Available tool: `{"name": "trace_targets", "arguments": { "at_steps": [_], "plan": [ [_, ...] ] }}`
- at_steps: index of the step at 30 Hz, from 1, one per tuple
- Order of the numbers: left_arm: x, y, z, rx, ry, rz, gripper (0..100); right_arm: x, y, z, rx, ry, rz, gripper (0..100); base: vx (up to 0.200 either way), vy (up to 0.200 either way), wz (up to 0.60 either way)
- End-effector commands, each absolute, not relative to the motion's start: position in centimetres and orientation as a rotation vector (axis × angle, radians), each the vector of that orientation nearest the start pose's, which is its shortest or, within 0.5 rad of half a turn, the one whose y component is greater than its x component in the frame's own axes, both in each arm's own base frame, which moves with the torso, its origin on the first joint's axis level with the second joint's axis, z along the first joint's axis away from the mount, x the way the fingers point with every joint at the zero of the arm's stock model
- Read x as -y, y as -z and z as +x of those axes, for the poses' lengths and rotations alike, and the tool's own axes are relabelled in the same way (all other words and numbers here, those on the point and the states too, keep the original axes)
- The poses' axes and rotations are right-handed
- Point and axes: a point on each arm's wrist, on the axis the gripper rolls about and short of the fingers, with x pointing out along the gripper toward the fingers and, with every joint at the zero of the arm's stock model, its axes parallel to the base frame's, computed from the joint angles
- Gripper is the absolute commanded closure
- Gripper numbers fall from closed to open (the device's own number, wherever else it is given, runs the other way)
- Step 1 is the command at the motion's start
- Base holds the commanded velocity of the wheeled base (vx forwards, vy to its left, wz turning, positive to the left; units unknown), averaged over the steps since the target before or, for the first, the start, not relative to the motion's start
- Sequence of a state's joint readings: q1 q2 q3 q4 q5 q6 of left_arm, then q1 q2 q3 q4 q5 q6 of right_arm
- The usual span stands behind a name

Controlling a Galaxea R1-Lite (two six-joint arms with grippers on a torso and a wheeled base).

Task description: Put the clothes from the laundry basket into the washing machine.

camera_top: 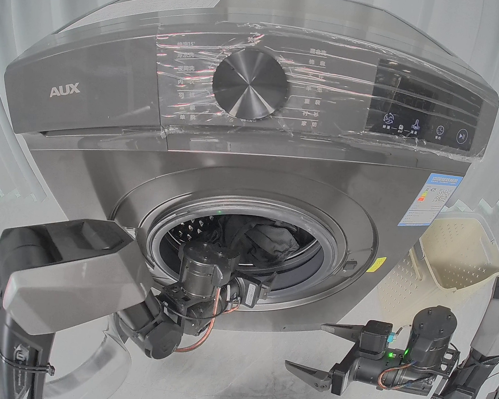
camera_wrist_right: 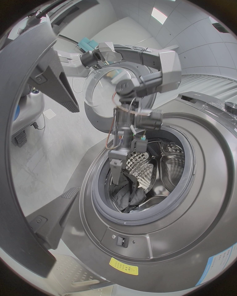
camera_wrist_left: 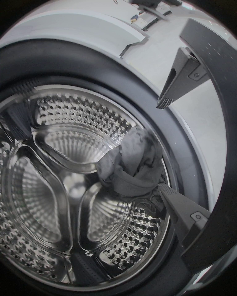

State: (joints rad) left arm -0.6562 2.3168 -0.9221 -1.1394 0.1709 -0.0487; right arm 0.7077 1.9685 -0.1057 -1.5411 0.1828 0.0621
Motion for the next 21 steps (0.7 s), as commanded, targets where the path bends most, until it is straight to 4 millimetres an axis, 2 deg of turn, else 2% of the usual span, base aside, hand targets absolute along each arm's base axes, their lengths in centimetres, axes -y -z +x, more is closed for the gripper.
{"name": "trace_targets", "arguments": {
  "at_steps": [1, 2, 10, 15, 18, 21],
  "plan": [
    [24.6, -7.6, 28.6, -0.196, 0.541, 0.016, 0, -15.6, -5.5, 17.5, -0.352, -0.875, -0.030, 0, 0.000, 0.000, 0.00],
    [24.4, -8.2, 26.9, -0.207, 0.566, 0.007, 0, -15.6, -5.5, 17.5, -0.354, -0.875, -0.030, 0, 0.000, 0.000, 0.00],
    [23.1, -10.6, 20.2, -0.218, 0.677, -0.047, 0, -15.6, -5.6, 17.5, -0.348, -0.871, -0.031, 0, 0.000, 0.000, 0.00],
    [21.4, -11.9, 17.4, -0.219, 0.712, -0.090, 0, -15.5, -5.5, 17.3, -0.353, -0.872, -0.032, 0, 0.000, 0.000, 0.00],
    [19.6, -12.4, 16.0, -0.218, 0.714, -0.096, 0, -15.4, -5.7, 17.4, -0.344, -0.862, -0.031, 0, 0.000, 0.000, 0.00],
    [18.0, -13.0, 14.6, -0.208, 0.714, -0.120, 0, -15.0, -6.6, 17.1, -0.307, -0.841, -0.023, 0, 0.000, 0.000, 0.00]
  ]
}}
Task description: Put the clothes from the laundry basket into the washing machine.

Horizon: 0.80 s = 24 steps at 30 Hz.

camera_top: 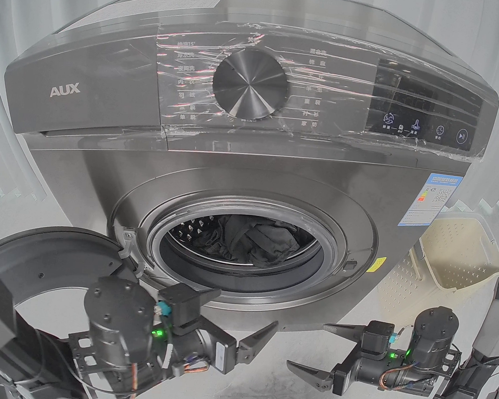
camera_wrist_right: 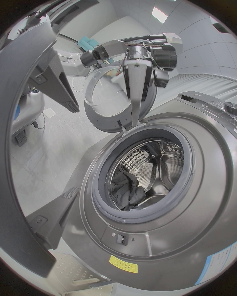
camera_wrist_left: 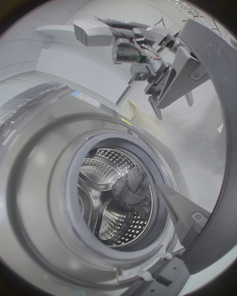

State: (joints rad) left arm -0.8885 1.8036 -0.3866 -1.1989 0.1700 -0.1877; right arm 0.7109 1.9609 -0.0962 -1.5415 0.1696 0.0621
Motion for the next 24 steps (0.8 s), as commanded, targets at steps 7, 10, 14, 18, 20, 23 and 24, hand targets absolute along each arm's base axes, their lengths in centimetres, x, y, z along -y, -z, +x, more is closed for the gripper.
{"name": "trace_targets", "arguments": {
  "at_steps": [7, 10, 14, 18, 20, 23, 24],
  "plan": [
    [13.3, -14.7, 11.8, -0.137, 0.686, -0.188, 0, -13.2, -9.9, 15.3, -0.174, -0.808, 0.015, 0, 0.000, 0.000, 0.00],
    [11.6, -14.6, 10.9, -0.117, 0.662, -0.192, 0, -12.3, -10.1, 15.0, -0.166, -0.730, 0.014, 0, 0.000, 0.000, 0.00],
    [10.5, -15.0, 10.2, -0.087, 0.649, -0.210, 0, -10.6, -11.0, 15.1, -0.123, -0.631, 0.030, 0, 0.000, 0.000, 0.00],
    [8.8, -14.1, 9.8, -0.096, 0.580, -0.195, 0, -8.4, -12.5, 14.9, -0.064, -0.529, 0.053, 0, 0.000, 0.000, 0.00],
    [8.4, -14.2, 9.6, -0.086, 0.566, -0.202, 0, -7.7, -12.8, 14.5, -0.070, -0.503, 0.054, 0, 0.000, 0.000, 0.00],
    [7.8, -14.3, 9.4, -0.078, 0.543, -0.210, 0, -6.6, -12.7, 13.9, -0.112, -0.458, 0.049, 0, 0.000, 0.000, 0.00],
    [7.6, -14.3, 9.4, -0.082, 0.530, -0.201, 0, -6.3, -12.6, 13.7, -0.129, -0.436, 0.045, 0, 0.000, 0.000, 0.00]
  ]
}}
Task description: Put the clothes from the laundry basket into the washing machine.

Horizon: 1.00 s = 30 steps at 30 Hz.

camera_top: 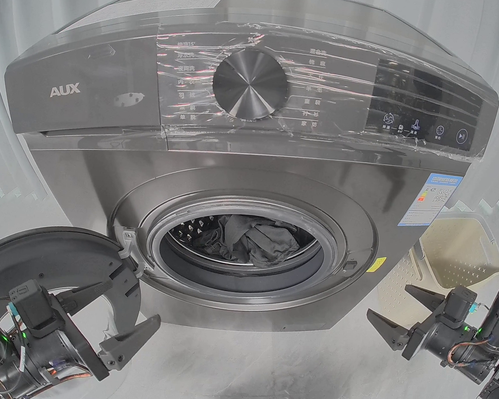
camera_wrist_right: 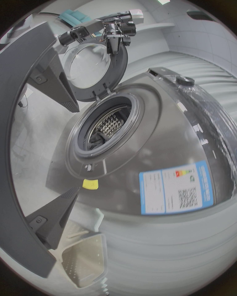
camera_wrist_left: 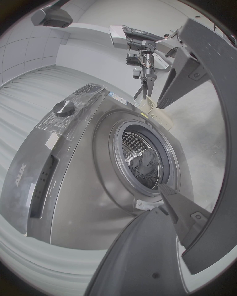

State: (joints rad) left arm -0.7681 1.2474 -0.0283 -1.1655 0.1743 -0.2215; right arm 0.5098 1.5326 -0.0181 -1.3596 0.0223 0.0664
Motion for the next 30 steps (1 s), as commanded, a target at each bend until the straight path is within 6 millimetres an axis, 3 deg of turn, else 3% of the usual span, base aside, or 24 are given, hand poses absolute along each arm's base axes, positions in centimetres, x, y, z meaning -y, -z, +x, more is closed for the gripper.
{"name": "trace_targets", "arguments": {
  "at_steps": [1, 9, 20, 26, 30],
  "plan": [
    [7.6, -14.3, 9.4, -0.082, 0.529, -0.201, 0, -6.3, -12.6, 13.7, -0.132, -0.432, 0.045, 0, 0.000, 0.000, 0.00],
    [5.3, -14.6, 7.7, -0.042, 0.466, -0.156, 0, -3.9, -12.9, 10.5, -0.186, -0.330, 0.076, 0, -0.175, 0.000, 0.00],
    [1.9, -13.2, 3.3, -0.054, 0.444, -0.095, 0, -1.2, -12.4, 4.2, -0.124, -0.256, 0.080, 0, -0.200, 0.000, 0.00],
    [0.9, -12.3, 2.4, -0.035, 0.336, -0.099, 0, -0.2, -11.9, 0.9, -0.067, -0.219, 0.090, 0, -0.200, 0.000, 0.00],
    [0.2, -12.3, 1.5, 0.044, 0.233, -0.120, 0, 0.1, -11.9, -0.4, -0.036, -0.179, 0.095, 0, 0.000, 0.000, 0.00]
  ]
}}
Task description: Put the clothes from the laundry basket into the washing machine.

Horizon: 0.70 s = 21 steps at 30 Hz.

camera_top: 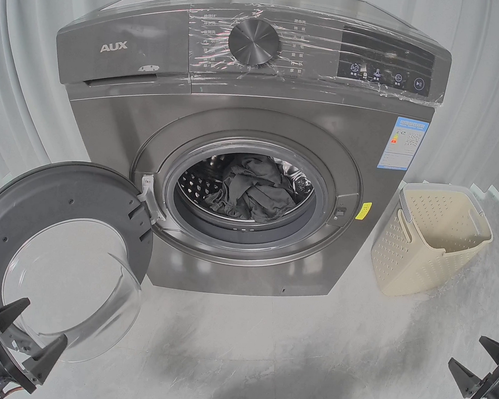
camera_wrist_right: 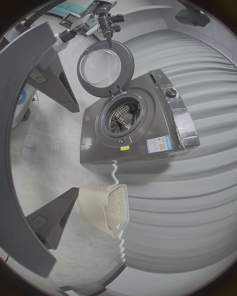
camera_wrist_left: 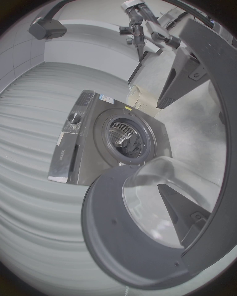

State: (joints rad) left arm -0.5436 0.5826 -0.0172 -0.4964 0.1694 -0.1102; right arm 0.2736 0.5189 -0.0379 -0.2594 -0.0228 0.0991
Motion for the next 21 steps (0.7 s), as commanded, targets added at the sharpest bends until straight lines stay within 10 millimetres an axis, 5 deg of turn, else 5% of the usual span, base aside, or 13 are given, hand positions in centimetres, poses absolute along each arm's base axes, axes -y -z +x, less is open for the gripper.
{"name": "trace_targets", "arguments": {
  "at_steps": [1, 7, 15, 21],
  "plan": [
    [0.1, -12.1, 1.1, 0.057, 0.226, -0.117, 0, 0.2, -11.9, -0.7, -0.022, -0.163, 0.095, 0, 0.000, 0.000, 0.00],
    [-0.3, -10.5, 0.1, -0.006, 0.158, -0.091, 0, 0.0, -11.8, -1.5, 0.033, -0.109, 0.073, 0, 0.000, 0.000, 0.00],
    [-0.4, -9.9, -0.6, 0.006, 0.072, -0.087, 0, -0.3, -8.3, -2.5, 0.020, -0.123, 0.066, 0, 0.000, 0.000, 0.00],
    [-0.4, -9.5, -0.9, 0.007, 0.026, -0.036, 0, 0.0, -8.2, -2.5, 0.015, -0.026, -0.008, 0, 0.000, 0.000, 0.00]
  ]
}}
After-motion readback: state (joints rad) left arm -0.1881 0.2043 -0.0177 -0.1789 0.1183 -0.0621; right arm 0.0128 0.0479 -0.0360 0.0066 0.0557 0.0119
